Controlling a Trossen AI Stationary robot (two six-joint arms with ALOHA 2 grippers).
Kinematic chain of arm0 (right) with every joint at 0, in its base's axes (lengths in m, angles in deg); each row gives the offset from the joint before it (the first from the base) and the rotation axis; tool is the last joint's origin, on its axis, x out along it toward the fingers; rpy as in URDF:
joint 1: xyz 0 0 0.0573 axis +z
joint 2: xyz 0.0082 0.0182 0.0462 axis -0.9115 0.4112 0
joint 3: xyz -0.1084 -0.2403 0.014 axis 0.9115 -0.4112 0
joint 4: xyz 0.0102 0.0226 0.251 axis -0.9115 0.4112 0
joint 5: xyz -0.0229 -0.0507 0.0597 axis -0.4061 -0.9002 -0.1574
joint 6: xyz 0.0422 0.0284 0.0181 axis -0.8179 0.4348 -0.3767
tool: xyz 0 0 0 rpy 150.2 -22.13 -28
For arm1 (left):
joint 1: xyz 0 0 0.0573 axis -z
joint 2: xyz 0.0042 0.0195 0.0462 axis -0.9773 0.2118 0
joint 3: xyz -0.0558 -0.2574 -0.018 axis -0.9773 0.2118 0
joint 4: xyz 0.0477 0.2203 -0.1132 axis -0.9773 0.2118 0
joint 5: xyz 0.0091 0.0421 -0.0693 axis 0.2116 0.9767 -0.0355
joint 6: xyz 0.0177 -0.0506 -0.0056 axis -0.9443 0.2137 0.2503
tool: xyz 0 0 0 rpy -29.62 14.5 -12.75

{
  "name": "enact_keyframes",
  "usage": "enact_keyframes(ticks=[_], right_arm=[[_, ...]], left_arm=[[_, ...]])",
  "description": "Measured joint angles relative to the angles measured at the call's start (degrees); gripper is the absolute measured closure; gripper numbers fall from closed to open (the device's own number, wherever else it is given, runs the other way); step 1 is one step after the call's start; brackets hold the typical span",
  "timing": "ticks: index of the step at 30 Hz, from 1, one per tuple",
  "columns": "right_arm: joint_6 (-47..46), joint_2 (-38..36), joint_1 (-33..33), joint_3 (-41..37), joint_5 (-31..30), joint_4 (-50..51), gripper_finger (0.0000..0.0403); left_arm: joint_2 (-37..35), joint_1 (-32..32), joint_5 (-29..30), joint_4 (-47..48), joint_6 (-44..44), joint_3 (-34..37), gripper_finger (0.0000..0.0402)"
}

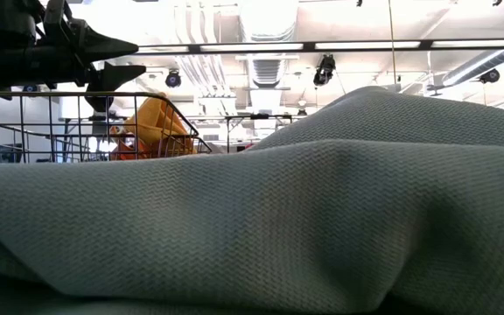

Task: Sort microfiber towel by color & place in baskets
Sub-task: Put the right blue microfiber towel into the bottom wire basket

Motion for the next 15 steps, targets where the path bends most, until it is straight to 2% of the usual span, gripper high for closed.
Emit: enact_keyframes(ticks=[6, 15], right_arm=[[5.56, -0.49, 0.0, 5.72, -1.42, 0.79, 0.0393], [18.14, -0.62, 0.0, 14.79, -12.21, 2.68, 0.0391]], left_arm=[[0.0, 0.0, 0.0, 0.02, 0.0, 0.0, 0.0208], [0.0, 0.0, 0.0, 0.02, 0.0, -0.01, 0.0208]])
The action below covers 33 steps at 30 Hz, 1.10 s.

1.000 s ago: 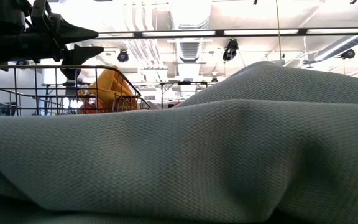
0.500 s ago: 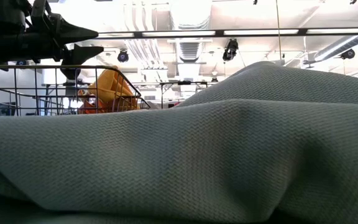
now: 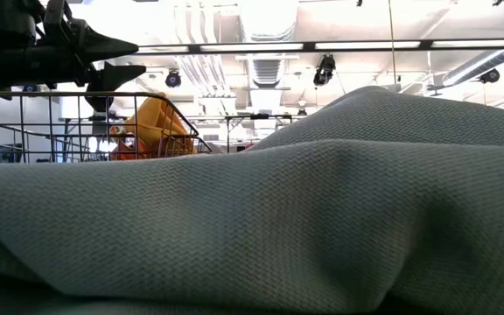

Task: Sort microfiber towel by color & place in baskets
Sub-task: Put the right blue microfiber towel into the bottom wire basket

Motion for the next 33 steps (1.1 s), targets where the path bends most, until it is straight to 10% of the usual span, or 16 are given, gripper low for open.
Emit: enact_keyframes(ticks=[19, 33], right_arm=[[19.74, -0.05, -0.76, 14.33, -54.65, 7.47, 0.039], [20.98, -0.11, -15.71, 18.91, -55.94, 7.14, 0.039]], left_arm=[[2.79, -0.04, 0.0, 0.02, -0.65, 0.01, 0.0208], [5.66, -0.02, 0.03, -2.2, -7.12, 0.01, 0.0208]])
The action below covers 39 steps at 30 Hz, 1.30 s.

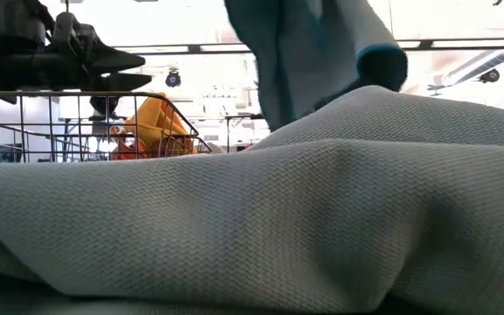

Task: Sort microfiber towel by color & place in baskets
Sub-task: Put the right blue microfiber towel into the bottom wire basket

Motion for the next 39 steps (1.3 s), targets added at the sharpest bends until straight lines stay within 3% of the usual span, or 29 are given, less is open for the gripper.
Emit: enact_keyframes(ticks=[10, 19, 31, 36, 39], right_arm=[[3.11, 0.0, -10.11, 7.5, 5.75, -11.34, 0.039], [6.2, 0.75, -16.66, 7.77, 25.34, -30.02, 0.039], [19.93, 7.34, -20.66, 7.8, 26.77, -55.95, 0.039], [20.84, 11.04, -20.95, 10.61, 33.13, -56.97, 0.039], [20.77, 13.94, -21.01, 13.43, 34.49, -57.0, 0.039]], left_arm=[[-0.57, 0.04, -3.69, -0.14, -3.87, -2.41, 0.0208], [-1.08, 0.02, -7.07, 1.95, -8.01, -3.85, 0.0208], [-0.64, 0.02, -6.52, 6.75, -11.46, -3.78, 0.0208], [-0.59, -0.02, -4.53, 6.68, -12.44, -3.76, 0.0208], [-0.59, -0.02, -0.15, 6.5, -12.46, -3.76, 0.0208]])
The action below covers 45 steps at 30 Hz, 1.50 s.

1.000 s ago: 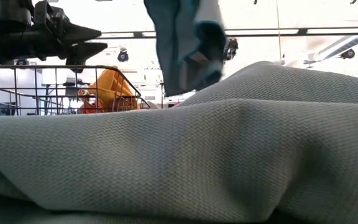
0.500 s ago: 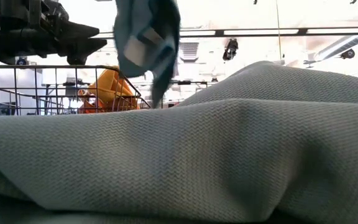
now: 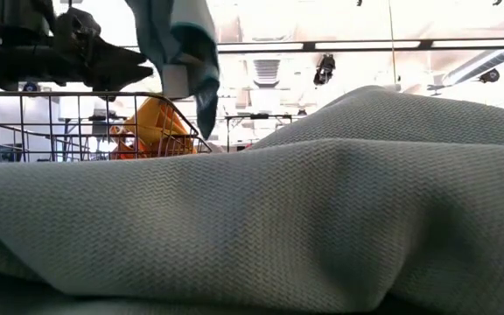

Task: Sort microfiber towel by color & place in baskets
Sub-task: Put the right blue microfiber towel into the bottom wire basket

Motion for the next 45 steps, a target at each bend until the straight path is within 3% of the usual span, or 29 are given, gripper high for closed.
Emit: enact_keyframes(ticks=[6, 10, 18, 30, 45], right_arm=[[1.69, 8.12, -0.04, 9.44, 2.63, 0.12, 0.039], [7.14, 13.52, -0.02, 17.22, 4.07, 1.2, 0.039], [6.95, 20.66, -0.07, 29.46, 4.05, 16.7, 0.039], [1.28, 21.4, -0.79, 29.6, 4.03, 36.84, 0.039], [-0.83, 21.4, -1.16, 29.58, 4.24, 46.27, 0.039]], left_arm=[[0.13, 0.0, 14.56, 0.22, 0.11, 0.0, 0.0208], [0.17, 0.0, 19.26, 1.85, 0.19, 0.02, 0.0208], [0.28, 0.0, 19.55, 2.64, 0.2, 0.04, 0.0208], [0.39, 0.02, 19.57, 3.02, 0.57, 0.04, 0.0208], [1.04, 0.02, 19.57, 3.54, 0.66, 0.04, 0.0208]])
